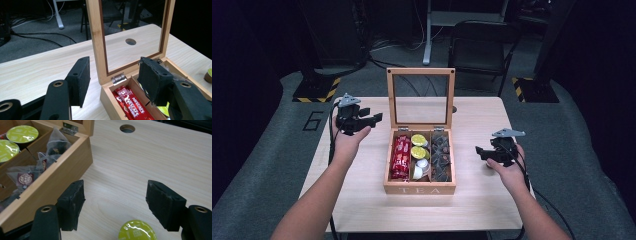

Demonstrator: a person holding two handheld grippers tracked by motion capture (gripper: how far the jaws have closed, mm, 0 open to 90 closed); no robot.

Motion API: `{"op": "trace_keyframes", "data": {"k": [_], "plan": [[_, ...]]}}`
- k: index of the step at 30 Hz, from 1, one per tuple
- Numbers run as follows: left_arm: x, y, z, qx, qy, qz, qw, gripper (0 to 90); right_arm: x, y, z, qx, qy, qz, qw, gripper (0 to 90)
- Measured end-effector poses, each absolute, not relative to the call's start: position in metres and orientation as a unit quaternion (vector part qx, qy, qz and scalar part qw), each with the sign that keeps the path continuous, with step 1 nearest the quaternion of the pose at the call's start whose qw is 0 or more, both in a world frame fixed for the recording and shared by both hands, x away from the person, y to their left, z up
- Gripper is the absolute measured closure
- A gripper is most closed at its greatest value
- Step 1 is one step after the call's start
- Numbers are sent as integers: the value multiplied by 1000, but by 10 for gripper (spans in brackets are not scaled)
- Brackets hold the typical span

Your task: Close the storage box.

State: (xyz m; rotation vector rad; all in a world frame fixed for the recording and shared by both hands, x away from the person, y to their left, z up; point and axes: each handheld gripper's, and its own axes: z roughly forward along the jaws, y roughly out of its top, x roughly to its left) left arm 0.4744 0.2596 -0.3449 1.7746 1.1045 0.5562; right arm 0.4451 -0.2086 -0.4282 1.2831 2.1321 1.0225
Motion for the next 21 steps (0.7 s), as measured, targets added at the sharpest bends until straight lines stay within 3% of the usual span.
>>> {"op": "trace_keyframes", "data": {"k": [21], "plan": [[474,260,-344,725,449,228,470,427,461,-168,-396,433,783,393,212,319]]}}
